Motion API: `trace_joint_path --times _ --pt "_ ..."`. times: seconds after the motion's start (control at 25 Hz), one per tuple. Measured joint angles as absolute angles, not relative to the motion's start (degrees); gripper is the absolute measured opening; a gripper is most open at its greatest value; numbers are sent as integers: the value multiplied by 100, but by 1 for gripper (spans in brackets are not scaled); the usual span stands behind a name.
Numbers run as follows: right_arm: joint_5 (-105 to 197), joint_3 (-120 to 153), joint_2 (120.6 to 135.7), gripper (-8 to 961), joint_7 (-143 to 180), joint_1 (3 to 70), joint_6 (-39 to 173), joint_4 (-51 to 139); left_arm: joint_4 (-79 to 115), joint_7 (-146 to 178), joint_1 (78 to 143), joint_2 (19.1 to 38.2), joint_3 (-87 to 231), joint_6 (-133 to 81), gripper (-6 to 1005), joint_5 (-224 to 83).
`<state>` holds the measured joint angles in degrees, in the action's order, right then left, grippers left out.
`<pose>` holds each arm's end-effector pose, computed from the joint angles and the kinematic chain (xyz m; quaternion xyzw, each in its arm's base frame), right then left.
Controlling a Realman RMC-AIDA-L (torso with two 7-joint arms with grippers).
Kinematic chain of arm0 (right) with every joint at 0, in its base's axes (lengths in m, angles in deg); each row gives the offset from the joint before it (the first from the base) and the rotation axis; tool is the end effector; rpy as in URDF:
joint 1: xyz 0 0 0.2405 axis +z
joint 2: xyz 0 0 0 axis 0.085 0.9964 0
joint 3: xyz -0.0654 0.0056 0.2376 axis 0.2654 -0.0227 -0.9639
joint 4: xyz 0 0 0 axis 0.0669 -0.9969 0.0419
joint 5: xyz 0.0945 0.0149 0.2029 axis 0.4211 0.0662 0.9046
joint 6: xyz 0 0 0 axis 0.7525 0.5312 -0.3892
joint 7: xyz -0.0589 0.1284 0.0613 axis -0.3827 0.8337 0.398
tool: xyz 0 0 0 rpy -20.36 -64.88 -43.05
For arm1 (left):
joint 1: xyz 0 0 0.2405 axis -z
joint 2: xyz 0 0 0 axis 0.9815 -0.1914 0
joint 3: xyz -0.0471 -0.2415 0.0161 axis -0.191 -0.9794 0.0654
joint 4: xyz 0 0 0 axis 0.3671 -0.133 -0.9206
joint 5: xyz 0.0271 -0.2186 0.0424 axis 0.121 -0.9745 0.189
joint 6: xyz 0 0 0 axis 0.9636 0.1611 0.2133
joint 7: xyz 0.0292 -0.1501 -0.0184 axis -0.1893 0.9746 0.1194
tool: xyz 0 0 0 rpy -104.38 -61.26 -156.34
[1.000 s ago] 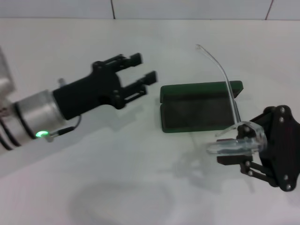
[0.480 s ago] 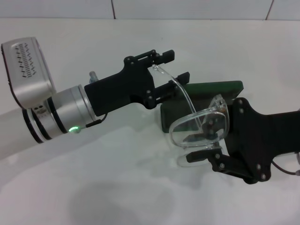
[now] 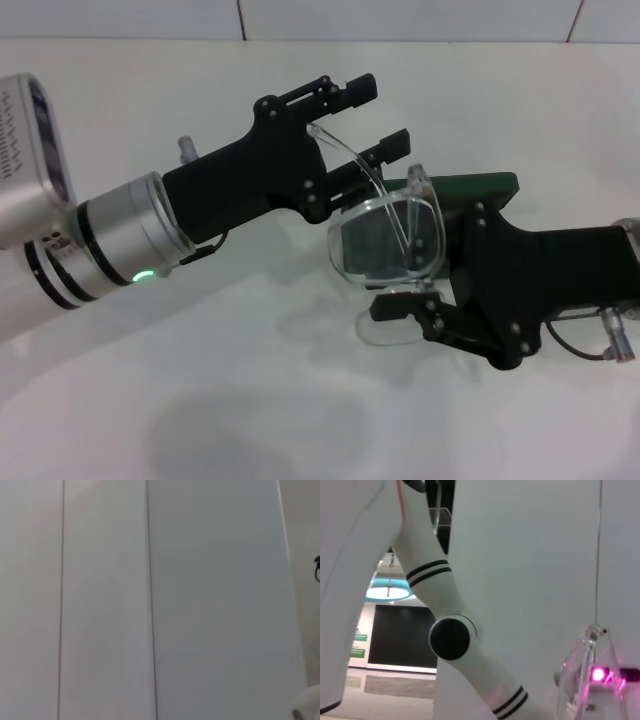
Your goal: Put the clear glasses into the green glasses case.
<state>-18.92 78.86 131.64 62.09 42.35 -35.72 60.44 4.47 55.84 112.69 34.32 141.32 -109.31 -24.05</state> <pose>0.1686 0.2891 -0.0276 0.8851 0.0939 -0.4537 0.0433 -0.1852 0.3233 -0.0593 -0.8669 -0.0278 -0.4650 0.1773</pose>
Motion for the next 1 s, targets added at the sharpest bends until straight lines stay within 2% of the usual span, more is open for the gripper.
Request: trace_joint_path --times 1.0 --pt "-1932 8093 13163 124 7094 4170 -3027 6025 483 5268 10962 3427 14220 -11560 603 -2444"
